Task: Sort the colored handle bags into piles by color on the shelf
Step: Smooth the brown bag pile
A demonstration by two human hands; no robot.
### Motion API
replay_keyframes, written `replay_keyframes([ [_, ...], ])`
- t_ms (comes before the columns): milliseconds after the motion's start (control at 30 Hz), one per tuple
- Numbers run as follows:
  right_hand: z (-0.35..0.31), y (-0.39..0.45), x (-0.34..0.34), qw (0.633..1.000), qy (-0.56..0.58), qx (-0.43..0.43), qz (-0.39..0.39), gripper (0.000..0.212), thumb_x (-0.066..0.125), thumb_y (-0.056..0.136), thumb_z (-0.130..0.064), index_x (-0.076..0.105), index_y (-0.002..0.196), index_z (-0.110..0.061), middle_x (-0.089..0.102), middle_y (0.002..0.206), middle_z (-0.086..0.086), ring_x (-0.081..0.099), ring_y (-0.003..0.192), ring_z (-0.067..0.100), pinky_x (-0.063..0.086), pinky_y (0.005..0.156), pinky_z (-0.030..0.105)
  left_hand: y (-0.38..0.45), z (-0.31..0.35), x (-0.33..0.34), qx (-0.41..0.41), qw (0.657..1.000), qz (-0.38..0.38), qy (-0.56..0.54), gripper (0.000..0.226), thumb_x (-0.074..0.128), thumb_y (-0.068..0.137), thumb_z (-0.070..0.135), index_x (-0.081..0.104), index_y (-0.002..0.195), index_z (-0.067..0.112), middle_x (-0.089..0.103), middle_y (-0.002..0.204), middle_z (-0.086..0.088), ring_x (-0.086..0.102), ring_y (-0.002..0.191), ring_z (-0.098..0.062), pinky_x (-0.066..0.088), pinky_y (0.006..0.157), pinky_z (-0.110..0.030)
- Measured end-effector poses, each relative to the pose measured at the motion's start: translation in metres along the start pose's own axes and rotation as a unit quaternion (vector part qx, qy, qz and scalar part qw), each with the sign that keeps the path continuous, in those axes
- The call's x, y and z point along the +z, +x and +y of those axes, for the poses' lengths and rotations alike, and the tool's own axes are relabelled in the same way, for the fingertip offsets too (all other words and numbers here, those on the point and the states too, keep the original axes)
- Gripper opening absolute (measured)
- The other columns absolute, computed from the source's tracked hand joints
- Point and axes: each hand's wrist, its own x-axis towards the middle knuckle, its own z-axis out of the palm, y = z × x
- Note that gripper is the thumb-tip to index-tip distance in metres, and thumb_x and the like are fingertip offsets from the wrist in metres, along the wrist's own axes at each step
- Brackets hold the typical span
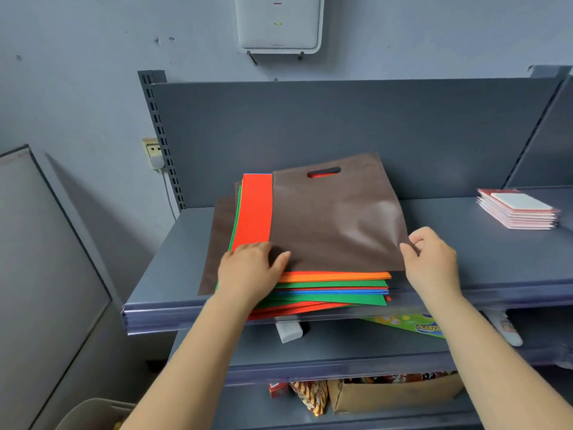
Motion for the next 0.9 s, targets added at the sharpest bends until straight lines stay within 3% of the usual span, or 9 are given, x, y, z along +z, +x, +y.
replay_keyframes([
  [200,0.016,-0.004,-0.011,0.999,0.028,-0.001,0.030,0.017,0.057,0.090,-0.001,0.066,0.104,0.003,0.069,0.099,0.023,0.060,0.095,0.040,0.041,0.075,0.035,0.009,-0.046,-0.005,-0.156,0.986,-0.037,-0.049,0.058,0.051,0.081,0.069,0.057,0.118,0.024,0.058,0.126,-0.002,0.050,0.119,-0.028,0.040,0.093,-0.039],
  [367,0.023,-0.009,-0.014,0.995,0.093,0.028,0.036,0.026,0.056,0.091,-0.002,0.066,0.114,-0.002,0.069,0.109,0.018,0.061,0.106,0.035,0.044,0.089,0.037,0.010,-0.064,-0.012,-0.206,0.972,-0.045,-0.104,0.049,0.060,0.078,0.065,0.058,0.074,0.016,0.064,0.084,-0.002,0.059,0.093,-0.029,0.046,0.078,-0.035],
  [433,0.023,-0.012,-0.013,0.990,0.129,0.040,0.038,0.027,0.055,0.091,0.000,0.066,0.115,-0.003,0.069,0.111,0.016,0.062,0.107,0.032,0.045,0.090,0.037,0.007,-0.064,-0.014,-0.201,0.972,-0.012,-0.117,0.038,0.065,0.079,0.055,0.058,0.074,0.018,0.063,0.083,-0.001,0.059,0.091,-0.028,0.043,0.074,-0.034],
  [567,0.019,-0.019,-0.012,0.979,0.196,0.055,0.030,0.029,0.053,0.091,0.000,0.066,0.117,-0.005,0.068,0.114,0.012,0.062,0.108,0.027,0.046,0.094,0.036,0.000,-0.060,-0.014,-0.175,0.965,0.093,-0.172,0.023,0.068,0.085,0.026,0.066,0.104,0.013,0.066,0.102,-0.006,0.059,0.096,-0.030,0.044,0.075,-0.033],
  [700,0.014,-0.032,-0.011,0.954,0.282,0.093,0.023,0.032,0.052,0.093,-0.001,0.065,0.121,-0.009,0.067,0.114,0.005,0.060,0.104,0.017,0.044,0.093,0.031,-0.017,-0.056,-0.017,-0.152,0.931,0.183,-0.277,0.011,0.059,0.089,0.007,0.068,0.096,0.009,0.069,0.089,-0.007,0.061,0.076,-0.024,0.052,0.066,-0.026],
  [767,0.011,-0.040,-0.014,0.931,0.344,0.124,0.003,0.033,0.051,0.094,-0.003,0.063,0.124,-0.011,0.065,0.115,0.000,0.061,0.108,0.017,0.047,0.097,0.038,-0.033,-0.054,-0.023,-0.155,0.908,0.248,-0.301,0.012,0.058,0.087,0.002,0.069,0.090,0.007,0.065,0.074,0.000,0.056,0.063,-0.016,0.041,0.055,-0.008],
  [900,0.000,-0.060,-0.024,0.864,0.467,0.183,-0.047,0.033,0.048,0.097,-0.003,0.061,0.125,-0.015,0.068,0.108,-0.003,0.064,0.101,0.015,0.052,0.088,0.038,-0.075,-0.052,-0.040,-0.182,0.861,0.348,-0.324,0.011,0.062,0.086,0.002,0.070,0.089,0.010,0.063,0.074,0.004,0.057,0.062,0.001,0.036,0.059,-0.003],
])
